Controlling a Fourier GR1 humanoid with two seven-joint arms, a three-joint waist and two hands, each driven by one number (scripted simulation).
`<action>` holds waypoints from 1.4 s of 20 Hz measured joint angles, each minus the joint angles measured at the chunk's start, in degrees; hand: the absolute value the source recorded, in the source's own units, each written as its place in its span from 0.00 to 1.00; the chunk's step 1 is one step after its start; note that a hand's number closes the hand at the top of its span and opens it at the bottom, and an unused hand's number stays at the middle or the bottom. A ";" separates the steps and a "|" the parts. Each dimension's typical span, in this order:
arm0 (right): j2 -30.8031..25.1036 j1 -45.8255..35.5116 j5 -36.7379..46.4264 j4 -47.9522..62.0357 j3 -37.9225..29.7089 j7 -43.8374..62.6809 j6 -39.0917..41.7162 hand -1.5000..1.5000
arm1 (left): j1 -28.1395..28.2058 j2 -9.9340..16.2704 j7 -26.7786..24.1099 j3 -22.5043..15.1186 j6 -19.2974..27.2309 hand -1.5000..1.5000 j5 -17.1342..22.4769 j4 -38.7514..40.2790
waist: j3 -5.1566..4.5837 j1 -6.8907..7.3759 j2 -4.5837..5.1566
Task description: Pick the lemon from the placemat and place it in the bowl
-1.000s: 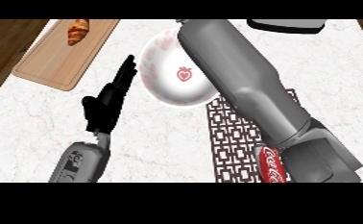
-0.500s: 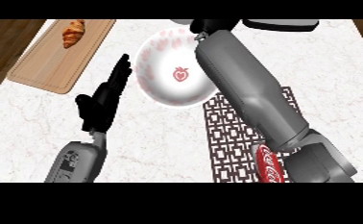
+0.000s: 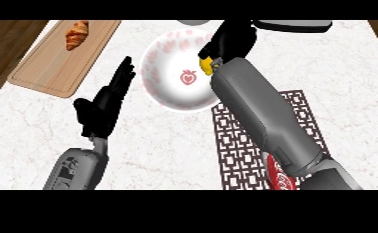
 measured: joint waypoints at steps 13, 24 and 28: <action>0.03 3.58 9.92 -13.15 3.92 1.49 -11.84 0.00 | 2.87 0.01 -1.75 0.67 1.10 0.50 -0.65 -0.13 | -0.05 -2.92 -0.89; 0.35 15.49 13.10 -30.40 6.29 3.53 -18.21 0.00 | 3.42 0.30 -1.02 1.49 1.69 0.50 -0.70 -0.47 | 0.01 -4.35 -1.35; 0.42 21.42 14.38 -37.49 9.67 4.33 -19.61 0.00 | 3.82 0.58 -0.77 1.67 1.37 0.50 -0.44 -1.02 | 0.00 -4.58 -1.37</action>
